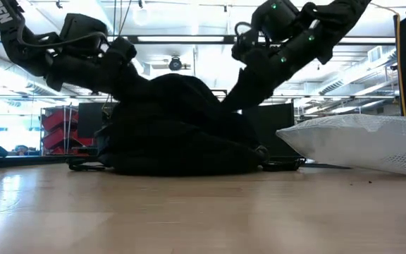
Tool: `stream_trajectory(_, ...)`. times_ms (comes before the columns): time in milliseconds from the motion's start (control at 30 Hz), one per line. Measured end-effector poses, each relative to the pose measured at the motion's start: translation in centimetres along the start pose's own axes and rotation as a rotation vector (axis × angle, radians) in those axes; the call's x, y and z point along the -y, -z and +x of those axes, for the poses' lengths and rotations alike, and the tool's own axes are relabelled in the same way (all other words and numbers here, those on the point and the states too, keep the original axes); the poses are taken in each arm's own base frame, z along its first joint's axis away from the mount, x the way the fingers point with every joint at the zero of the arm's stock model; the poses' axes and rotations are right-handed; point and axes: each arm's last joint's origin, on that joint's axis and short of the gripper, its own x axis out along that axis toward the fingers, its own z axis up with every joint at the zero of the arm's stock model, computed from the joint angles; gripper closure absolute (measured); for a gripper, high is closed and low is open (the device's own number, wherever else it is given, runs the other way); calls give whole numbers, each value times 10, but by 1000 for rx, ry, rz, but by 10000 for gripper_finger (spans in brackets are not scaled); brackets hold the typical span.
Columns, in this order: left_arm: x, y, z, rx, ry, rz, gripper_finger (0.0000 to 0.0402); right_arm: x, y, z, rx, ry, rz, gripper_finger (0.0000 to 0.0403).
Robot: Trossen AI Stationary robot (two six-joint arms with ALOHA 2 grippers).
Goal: Unpack backpack
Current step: Open the zip bag
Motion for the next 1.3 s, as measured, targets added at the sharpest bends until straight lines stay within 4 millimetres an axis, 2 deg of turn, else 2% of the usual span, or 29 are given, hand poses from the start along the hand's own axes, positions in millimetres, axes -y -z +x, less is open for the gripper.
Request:
stream_trajectory(133,0,-12,-4,60,-7,14,131,-3,1,-2,-21,27,22,258)
stream_trajectory(233,0,-28,-10,137,-14,60,110,-6,-1,-4,-4,58,8,264)
stream_trajectory(400,1,-48,-26,252,-29,96,103,-7,-1,-4,-4,68,-7,274)
stream_trajectory(533,4,-53,-30,284,0,32,103,-7,-1,-5,-3,69,-7,279)
stream_trajectory(733,15,-35,-15,168,74,-29,104,-6,-4,-3,30,124,-4,286)
stream_trajectory(900,22,-16,4,118,58,-31,104,-3,-5,12,116,138,-31,290)
stream_trajectory(1200,21,20,29,34,-27,-66,105,-6,10,44,156,123,-71,292)
stream_trajectory(1300,21,28,33,16,-55,-70,118,-6,18,52,140,125,-100,291)
